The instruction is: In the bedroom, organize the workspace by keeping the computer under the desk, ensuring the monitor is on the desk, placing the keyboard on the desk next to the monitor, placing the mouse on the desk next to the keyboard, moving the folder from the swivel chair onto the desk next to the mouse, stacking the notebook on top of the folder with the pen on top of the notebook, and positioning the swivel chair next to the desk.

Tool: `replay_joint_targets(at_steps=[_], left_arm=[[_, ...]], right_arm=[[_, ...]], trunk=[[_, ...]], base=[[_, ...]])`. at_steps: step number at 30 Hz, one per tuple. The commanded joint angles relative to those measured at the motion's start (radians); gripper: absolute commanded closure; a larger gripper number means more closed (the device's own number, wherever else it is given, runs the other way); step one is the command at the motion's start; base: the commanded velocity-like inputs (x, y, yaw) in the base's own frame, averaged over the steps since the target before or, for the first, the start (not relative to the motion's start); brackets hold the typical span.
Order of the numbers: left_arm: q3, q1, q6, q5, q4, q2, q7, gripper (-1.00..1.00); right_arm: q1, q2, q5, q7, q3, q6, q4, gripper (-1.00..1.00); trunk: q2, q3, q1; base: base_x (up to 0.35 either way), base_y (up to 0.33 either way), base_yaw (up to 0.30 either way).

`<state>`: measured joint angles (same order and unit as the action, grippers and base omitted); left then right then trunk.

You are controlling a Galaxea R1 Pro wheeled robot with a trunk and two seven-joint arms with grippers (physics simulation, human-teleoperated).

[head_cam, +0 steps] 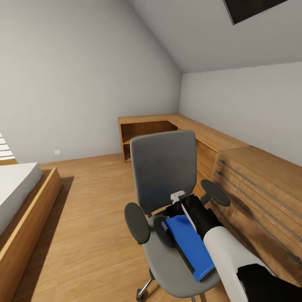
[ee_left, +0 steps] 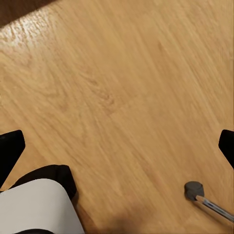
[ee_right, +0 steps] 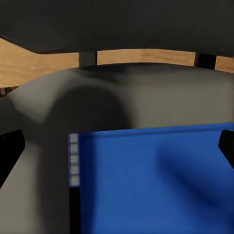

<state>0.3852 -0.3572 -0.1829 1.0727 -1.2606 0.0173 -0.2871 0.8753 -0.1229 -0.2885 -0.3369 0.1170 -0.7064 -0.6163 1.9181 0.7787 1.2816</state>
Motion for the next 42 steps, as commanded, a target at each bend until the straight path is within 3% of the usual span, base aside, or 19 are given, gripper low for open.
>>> replay_joint_targets(at_steps=[1, 9, 14, 37, 42], left_arm=[[-0.001, 0.000, -0.003, 0.004, 0.003, 0.001, -0.005, -1.00], [-0.004, 0.000, 0.001, 0.001, 0.036, 0.002, -0.004, -1.00], [0.001, 0.000, -0.004, 0.013, 0.040, -0.001, -0.008, -1.00], [0.003, 0.000, -0.006, 0.017, 0.040, 0.001, -0.012, -1.00], [-0.001, 0.000, -0.007, 0.010, 0.041, 0.001, -0.009, -1.00]], right_arm=[[0.000, 0.000, -0.011, -0.007, 0.000, -0.003, -0.002, -1.00], [0.001, -0.001, -0.015, -0.004, 0.000, -0.002, -0.001, -1.00], [0.001, -0.001, -0.014, 0.036, 0.000, -0.002, 0.000, -1.00], [0.001, -0.003, -0.012, 0.061, 0.001, -0.005, 0.006, -1.00], [0.001, -0.003, -0.011, 0.061, 0.001, -0.005, 0.006, -1.00]], trunk=[[0.000, 0.001, 0.000], [0.000, 0.001, 0.000], [0.000, 0.001, 0.000], [0.161, 0.073, 0.088], [0.161, 0.073, 0.088]], base=[[0.082, 0.000, 0.000], [0.171, 0.000, 0.000], [0.052, 0.000, 0.000], [0.004, 0.000, 0.000], [0.000, 0.000, 0.000]])
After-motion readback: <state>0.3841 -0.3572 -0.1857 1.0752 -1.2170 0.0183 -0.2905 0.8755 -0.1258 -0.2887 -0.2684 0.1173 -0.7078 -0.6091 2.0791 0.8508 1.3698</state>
